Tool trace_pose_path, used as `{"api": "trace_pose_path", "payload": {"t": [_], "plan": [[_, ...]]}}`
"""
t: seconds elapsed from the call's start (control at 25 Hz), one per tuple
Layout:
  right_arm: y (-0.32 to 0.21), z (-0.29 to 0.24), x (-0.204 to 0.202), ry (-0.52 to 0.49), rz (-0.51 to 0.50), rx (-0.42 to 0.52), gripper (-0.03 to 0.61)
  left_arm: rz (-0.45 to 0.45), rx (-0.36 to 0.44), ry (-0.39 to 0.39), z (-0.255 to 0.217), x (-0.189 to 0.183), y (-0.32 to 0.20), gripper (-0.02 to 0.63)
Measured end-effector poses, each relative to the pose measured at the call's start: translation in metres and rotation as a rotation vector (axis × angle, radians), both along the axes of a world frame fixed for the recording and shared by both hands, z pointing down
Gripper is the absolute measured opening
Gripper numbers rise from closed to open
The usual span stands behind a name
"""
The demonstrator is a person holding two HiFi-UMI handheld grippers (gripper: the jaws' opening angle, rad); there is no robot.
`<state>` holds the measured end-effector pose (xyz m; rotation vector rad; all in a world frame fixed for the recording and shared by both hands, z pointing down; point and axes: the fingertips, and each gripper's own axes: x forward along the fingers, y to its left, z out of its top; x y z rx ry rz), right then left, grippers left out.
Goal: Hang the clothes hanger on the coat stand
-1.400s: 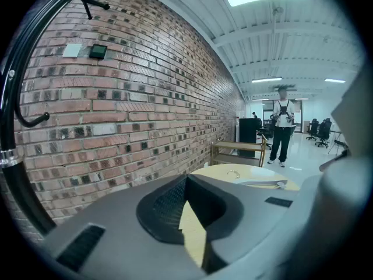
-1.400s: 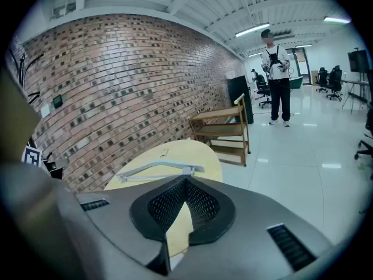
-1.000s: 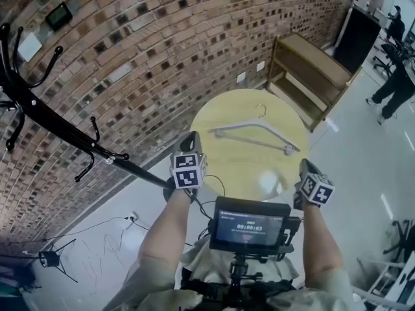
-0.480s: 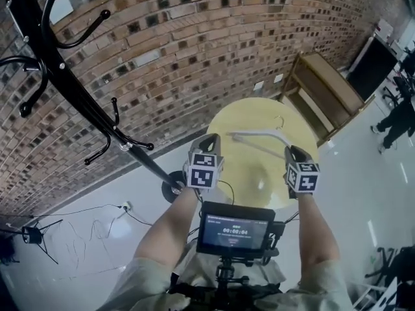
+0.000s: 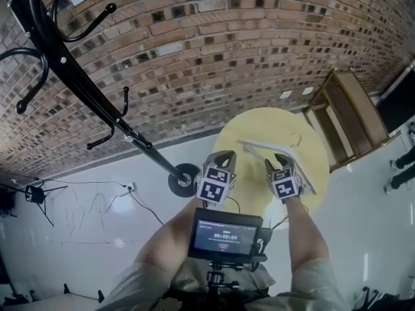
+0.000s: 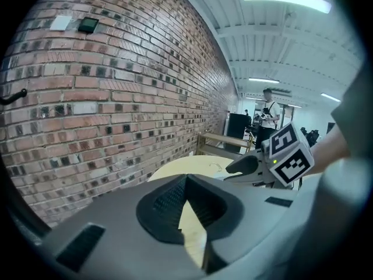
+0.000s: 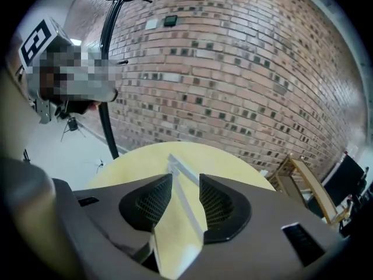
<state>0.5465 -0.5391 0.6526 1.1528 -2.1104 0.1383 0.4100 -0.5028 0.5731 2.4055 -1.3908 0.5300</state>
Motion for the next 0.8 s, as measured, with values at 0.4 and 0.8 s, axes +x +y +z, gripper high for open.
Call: {"api": "trace_pose_path", "payload": {"t": [0.4, 0.8], "plan": [[-0.037, 0.065, -0.001, 0.088, -0.214, -0.089, 0.130, -0.112, -0.071, -0.009, 0.045, 0.035, -0.017, 0.011], [-0.046, 0.119, 0.005, 0.176, -0.246, -0.185, 0.130, -0.146, -0.067, -0.015, 0.058, 0.025, -0.021, 0.011]]}}
